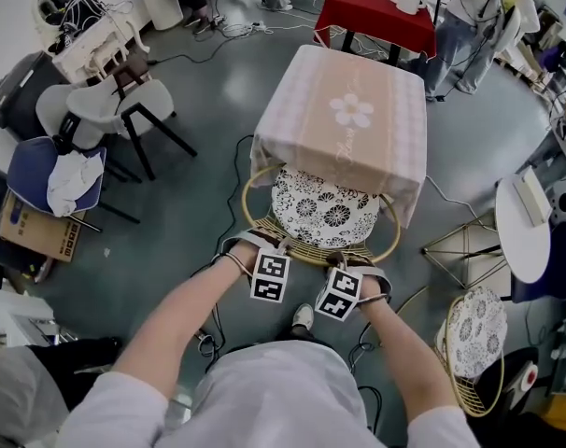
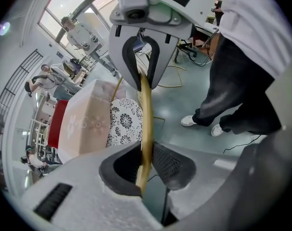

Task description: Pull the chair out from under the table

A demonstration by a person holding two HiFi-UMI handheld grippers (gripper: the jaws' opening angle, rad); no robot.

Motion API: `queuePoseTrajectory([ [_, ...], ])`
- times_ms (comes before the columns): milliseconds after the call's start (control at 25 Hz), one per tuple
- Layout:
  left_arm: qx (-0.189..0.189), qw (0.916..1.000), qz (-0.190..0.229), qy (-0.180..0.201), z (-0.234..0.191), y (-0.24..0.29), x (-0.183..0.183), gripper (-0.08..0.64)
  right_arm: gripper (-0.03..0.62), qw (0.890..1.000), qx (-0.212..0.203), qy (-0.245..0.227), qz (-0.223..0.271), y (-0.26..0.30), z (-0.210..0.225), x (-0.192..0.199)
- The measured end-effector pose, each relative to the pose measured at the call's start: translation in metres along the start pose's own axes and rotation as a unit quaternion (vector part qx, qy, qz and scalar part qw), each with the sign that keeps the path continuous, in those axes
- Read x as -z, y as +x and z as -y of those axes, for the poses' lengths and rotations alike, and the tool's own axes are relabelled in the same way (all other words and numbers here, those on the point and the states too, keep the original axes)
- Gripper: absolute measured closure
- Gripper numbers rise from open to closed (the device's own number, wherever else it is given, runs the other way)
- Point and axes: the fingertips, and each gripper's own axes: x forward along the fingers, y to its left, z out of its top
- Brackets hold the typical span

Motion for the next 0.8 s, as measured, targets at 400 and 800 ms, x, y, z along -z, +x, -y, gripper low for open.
queuePoseTrajectory([
  [400,0.003,0.9999,0.009,0.006,0.032,-0.012,0.000,0.492,0.541,1.000,0.003,0.016,-0.009,-0.009,-0.034,-0.009],
  [800,0.012,0.9998,0.013,0.013,0.063,-0.024,0.002,0.492,0.541,1.000,0.005,0.021,-0.013,-0.016,-0.065,-0.019],
])
